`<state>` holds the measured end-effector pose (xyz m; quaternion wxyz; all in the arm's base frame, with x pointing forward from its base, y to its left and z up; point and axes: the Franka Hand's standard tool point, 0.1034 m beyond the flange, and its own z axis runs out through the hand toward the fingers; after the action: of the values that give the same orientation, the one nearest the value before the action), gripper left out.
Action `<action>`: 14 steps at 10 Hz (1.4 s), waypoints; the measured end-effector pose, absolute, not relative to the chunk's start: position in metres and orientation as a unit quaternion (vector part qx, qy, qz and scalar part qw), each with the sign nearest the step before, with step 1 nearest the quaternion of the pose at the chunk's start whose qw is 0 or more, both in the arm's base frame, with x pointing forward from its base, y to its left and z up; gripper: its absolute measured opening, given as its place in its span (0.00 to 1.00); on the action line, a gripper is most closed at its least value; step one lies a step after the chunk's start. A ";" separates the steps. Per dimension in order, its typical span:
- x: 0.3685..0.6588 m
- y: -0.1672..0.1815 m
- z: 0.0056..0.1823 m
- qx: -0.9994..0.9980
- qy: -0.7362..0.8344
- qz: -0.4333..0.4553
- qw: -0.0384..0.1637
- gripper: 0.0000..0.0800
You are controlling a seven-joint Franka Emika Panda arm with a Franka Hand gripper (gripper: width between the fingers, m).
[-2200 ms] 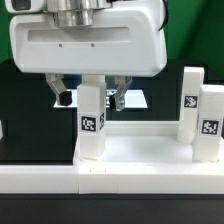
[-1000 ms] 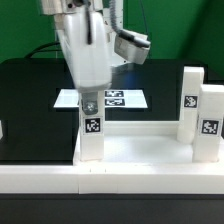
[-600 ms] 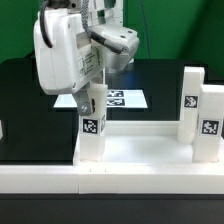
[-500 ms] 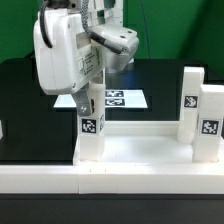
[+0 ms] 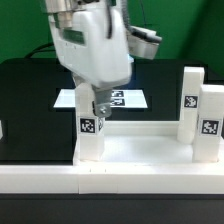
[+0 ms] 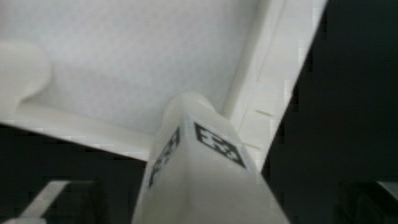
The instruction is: Assemble desk
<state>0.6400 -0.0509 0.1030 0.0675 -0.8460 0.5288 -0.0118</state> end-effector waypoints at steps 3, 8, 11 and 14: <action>0.640 -0.054 0.104 -0.912 0.405 -0.022 0.060 0.81; 0.641 -0.060 0.107 -0.977 0.203 -0.037 0.049 0.81; 0.642 -0.059 0.107 -0.968 0.244 -0.035 0.052 0.46; 0.641 -0.061 0.106 -0.935 0.349 -0.029 0.053 0.36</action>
Offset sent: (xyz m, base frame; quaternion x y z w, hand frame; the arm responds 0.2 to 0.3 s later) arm 0.0035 -0.0018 0.0128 -0.0013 -0.0089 -0.4320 0.9018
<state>0.6407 -0.0615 0.1064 0.0532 -0.9353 0.3486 -0.0289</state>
